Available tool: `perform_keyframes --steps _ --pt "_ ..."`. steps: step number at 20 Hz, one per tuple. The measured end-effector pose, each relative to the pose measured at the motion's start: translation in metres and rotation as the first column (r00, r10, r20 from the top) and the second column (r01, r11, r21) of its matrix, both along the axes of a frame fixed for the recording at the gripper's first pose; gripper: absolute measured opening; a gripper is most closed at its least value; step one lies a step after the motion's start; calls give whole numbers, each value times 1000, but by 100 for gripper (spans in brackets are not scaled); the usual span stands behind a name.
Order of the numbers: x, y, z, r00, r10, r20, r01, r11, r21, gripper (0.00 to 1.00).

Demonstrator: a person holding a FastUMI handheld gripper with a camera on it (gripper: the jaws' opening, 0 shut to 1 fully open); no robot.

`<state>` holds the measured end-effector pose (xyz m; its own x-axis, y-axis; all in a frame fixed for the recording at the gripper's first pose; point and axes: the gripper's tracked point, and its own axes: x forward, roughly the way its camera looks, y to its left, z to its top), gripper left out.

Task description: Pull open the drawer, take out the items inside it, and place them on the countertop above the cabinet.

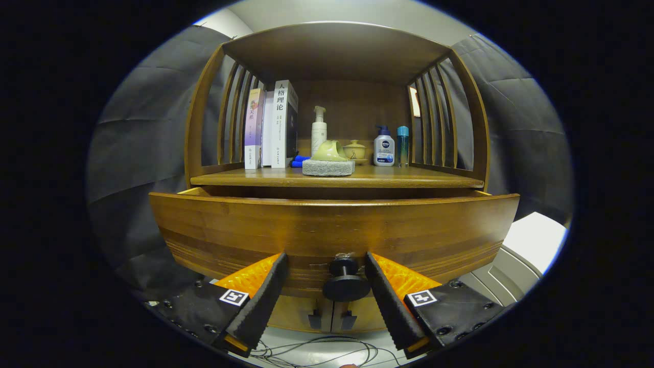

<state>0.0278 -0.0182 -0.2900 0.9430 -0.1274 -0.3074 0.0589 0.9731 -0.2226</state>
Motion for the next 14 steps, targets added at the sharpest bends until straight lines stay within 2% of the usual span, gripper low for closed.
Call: perform_keyframes --steps 14 --pt "56 -6 -8 1000 -8 9 8 1000 -9 97"
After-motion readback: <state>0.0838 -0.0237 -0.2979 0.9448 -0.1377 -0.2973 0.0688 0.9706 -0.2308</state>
